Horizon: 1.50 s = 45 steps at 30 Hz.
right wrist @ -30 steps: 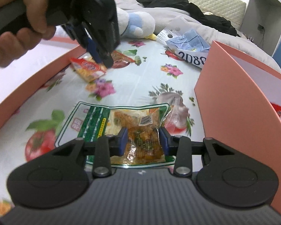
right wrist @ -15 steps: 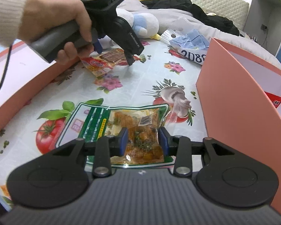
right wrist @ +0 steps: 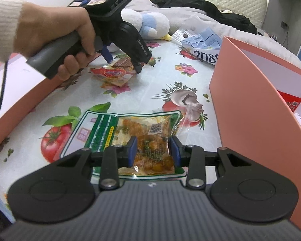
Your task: Organize snacks
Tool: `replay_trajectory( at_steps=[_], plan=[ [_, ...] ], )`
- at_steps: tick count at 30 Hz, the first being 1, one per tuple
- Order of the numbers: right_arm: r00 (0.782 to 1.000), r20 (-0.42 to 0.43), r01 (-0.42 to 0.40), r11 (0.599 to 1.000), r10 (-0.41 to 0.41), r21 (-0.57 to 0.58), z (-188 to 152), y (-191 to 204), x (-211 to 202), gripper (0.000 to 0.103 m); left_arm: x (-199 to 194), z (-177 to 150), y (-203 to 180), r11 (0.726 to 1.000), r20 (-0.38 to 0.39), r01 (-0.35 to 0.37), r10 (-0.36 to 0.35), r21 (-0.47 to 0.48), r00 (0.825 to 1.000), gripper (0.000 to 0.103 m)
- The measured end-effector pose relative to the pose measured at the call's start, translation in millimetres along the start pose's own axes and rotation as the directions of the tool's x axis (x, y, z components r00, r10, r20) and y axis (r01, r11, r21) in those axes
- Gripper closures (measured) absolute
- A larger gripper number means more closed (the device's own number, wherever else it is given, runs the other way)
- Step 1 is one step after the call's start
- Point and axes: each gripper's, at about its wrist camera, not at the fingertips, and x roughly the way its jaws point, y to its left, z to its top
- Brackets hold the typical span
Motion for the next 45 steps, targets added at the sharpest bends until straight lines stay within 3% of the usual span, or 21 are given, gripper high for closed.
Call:
replay_trajectory(
  at_steps=[3,4,5,8,17,19,28,32,45],
  plan=[
    [1.000,-0.003,-0.008,1.000,0.008,0.026,-1,-5,-7,0.075,-12,-11,-11,1.000,-0.003,0.007,-0.007,0.017,1.000,0.043],
    [1.000,-0.010,-0.015,0.999,0.015,0.047,-2,-7,-11,0.077,-17,-14,-15,0.999,-0.007,0.003,-0.003,0.036,1.000,0.053],
    [1.000,-0.015,-0.019,0.998,0.020,0.052,-4,-7,-15,0.080,-23,-18,-19,0.999,-0.008,-0.008,0.008,0.045,1.000,0.055],
    [0.999,-0.021,-0.024,0.999,0.025,0.028,-12,-4,-26,0.084,-38,-34,-23,0.999,-0.031,0.046,-0.046,0.012,0.998,0.057],
    [0.998,-0.025,-0.056,0.997,0.057,0.049,-34,-13,-55,0.088,-99,-107,-31,0.999,0.017,0.027,-0.027,-0.035,0.999,0.064],
    [0.997,-0.018,-0.069,0.996,0.070,0.059,-39,-16,-65,0.089,-116,-126,-30,0.998,0.041,0.032,-0.030,-0.058,0.999,0.077],
    [0.994,-0.024,-0.101,0.993,0.103,0.066,-61,-22,-91,0.089,-168,-199,-37,0.985,0.097,0.065,-0.051,-0.158,0.994,0.082],
    [0.993,-0.022,-0.113,0.990,0.115,0.082,-69,-25,-95,0.089,-187,-224,-46,0.985,0.142,0.068,-0.046,-0.157,0.989,0.085],
    [0.997,0.036,-0.077,0.995,0.074,0.064,-49,-25,-114,0.094,-231,-249,-53,0.961,0.254,0.113,-0.047,-0.254,0.966,0.092]
  ],
)
